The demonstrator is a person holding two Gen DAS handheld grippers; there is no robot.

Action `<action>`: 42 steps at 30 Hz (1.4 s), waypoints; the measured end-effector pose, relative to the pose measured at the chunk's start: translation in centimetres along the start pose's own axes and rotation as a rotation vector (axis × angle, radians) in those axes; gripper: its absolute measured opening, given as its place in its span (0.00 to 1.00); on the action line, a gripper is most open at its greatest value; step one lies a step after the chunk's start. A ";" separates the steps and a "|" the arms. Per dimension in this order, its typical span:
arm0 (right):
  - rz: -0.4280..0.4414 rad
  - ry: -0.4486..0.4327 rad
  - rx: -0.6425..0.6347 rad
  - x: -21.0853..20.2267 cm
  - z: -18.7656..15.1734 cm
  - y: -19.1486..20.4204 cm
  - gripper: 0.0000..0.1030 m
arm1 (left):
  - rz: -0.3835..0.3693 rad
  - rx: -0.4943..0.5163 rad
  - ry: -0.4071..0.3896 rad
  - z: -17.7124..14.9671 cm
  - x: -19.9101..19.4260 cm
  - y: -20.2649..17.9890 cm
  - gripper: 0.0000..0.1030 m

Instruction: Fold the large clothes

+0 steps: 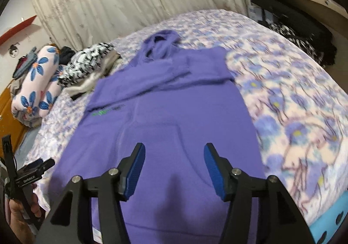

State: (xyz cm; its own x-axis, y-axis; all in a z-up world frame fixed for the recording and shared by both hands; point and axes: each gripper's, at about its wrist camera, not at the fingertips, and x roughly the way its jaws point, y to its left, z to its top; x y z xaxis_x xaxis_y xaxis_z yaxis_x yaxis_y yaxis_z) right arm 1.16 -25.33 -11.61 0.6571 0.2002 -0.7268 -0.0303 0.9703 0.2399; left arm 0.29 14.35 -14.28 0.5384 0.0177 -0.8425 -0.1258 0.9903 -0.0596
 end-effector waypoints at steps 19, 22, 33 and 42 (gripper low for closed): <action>0.114 0.177 0.132 1.5 -3.7 -7.1 0.54 | -0.218 -0.058 0.090 -2.2 2.4 2.4 0.73; 0.212 0.211 0.101 2.1 -3.5 -6.1 0.54 | -0.287 -0.077 0.107 -1.8 3.0 2.7 0.65; 0.254 0.217 0.153 4.3 -3.7 -6.5 0.33 | -0.352 -0.125 0.134 -0.3 6.0 2.6 0.65; 0.210 0.161 0.113 2.5 -2.7 -5.0 0.14 | -0.255 -0.069 0.096 0.1 4.6 -0.2 0.07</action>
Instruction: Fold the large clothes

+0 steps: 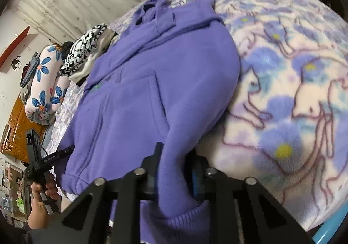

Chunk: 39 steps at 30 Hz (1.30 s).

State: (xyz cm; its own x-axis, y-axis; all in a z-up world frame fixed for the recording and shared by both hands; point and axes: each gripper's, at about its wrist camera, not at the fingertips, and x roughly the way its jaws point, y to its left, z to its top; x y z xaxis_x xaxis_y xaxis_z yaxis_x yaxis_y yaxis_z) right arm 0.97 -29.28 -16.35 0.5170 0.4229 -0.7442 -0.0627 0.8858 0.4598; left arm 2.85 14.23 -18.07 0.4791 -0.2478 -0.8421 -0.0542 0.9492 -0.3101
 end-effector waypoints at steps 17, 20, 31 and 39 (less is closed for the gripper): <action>0.132 -0.144 -0.108 -9.1 1.6 5.8 0.14 | -0.105 0.042 -0.094 -1.5 -11.4 -2.5 0.07; 0.161 -0.127 -0.156 -10.3 1.1 6.8 0.14 | -0.125 0.046 -0.090 -2.3 -13.1 -2.4 0.07; 0.215 -0.060 0.053 -5.8 4.6 3.4 0.14 | -0.253 -0.122 -0.038 2.8 -9.9 -0.6 0.08; 0.185 -0.119 0.131 -1.5 14.9 2.9 0.21 | -0.176 -0.107 -0.127 14.0 -5.1 -0.9 0.19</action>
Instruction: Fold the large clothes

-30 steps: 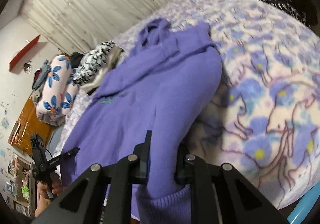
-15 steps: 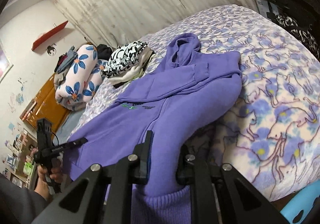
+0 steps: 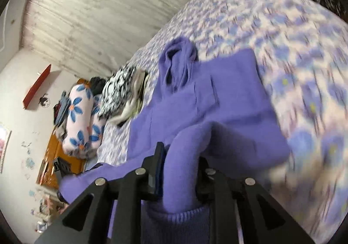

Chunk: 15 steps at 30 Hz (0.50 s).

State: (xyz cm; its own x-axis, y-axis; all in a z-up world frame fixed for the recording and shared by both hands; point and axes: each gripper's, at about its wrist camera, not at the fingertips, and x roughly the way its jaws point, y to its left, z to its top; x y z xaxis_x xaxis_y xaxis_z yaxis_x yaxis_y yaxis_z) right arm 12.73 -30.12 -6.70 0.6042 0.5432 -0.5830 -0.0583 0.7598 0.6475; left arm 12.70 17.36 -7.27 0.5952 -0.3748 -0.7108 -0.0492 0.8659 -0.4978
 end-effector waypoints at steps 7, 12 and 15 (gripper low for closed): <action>-0.033 0.037 0.069 6.7 5.6 -1.1 0.62 | 0.059 -0.090 0.147 8.6 9.0 0.7 0.27; 0.047 0.025 0.122 9.1 6.5 -2.3 0.96 | 0.047 -0.145 0.283 10.5 14.5 2.2 0.53; 0.022 0.048 0.110 10.2 6.6 -2.3 0.96 | 0.015 -0.160 0.291 11.6 16.2 2.1 0.71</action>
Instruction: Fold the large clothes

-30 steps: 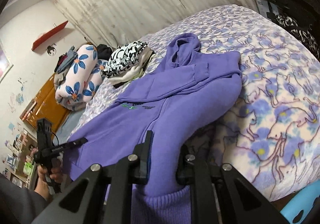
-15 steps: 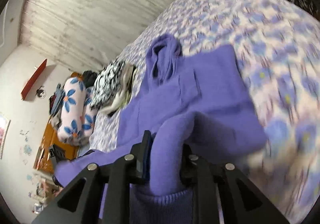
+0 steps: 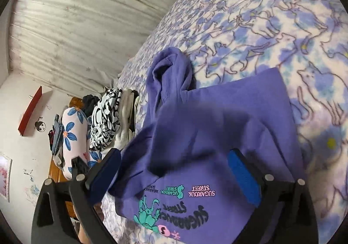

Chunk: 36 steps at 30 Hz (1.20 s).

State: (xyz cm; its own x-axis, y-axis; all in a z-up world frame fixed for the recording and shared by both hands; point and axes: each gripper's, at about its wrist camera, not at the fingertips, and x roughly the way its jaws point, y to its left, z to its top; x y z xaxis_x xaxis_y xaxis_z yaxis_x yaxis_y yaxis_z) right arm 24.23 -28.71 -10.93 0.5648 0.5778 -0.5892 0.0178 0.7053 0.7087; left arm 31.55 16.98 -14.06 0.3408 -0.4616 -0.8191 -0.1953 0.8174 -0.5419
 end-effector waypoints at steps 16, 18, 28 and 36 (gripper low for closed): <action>-0.170 0.033 -0.162 3.9 -0.2 -0.5 0.96 | -0.118 0.178 0.004 2.1 -3.1 -4.6 0.84; -0.165 0.043 -0.161 4.4 -0.3 -0.5 0.96 | -0.180 0.188 -0.014 2.0 -3.9 -4.8 0.93; -0.218 0.006 -0.259 4.0 0.0 0.4 0.96 | 0.138 0.445 -0.148 1.2 -2.2 -6.2 0.99; -0.330 -0.067 -0.344 4.0 2.0 -0.3 0.96 | 0.314 0.508 -0.093 2.2 3.5 -3.5 0.96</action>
State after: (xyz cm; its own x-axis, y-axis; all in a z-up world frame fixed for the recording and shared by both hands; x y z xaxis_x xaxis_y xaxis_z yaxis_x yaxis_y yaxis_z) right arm 28.13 -27.41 -12.70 0.6270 0.2805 -0.7268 -0.0624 0.9480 0.3120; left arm 35.41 13.29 -14.65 0.4218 -0.1584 -0.8927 0.1565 0.9826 -0.1004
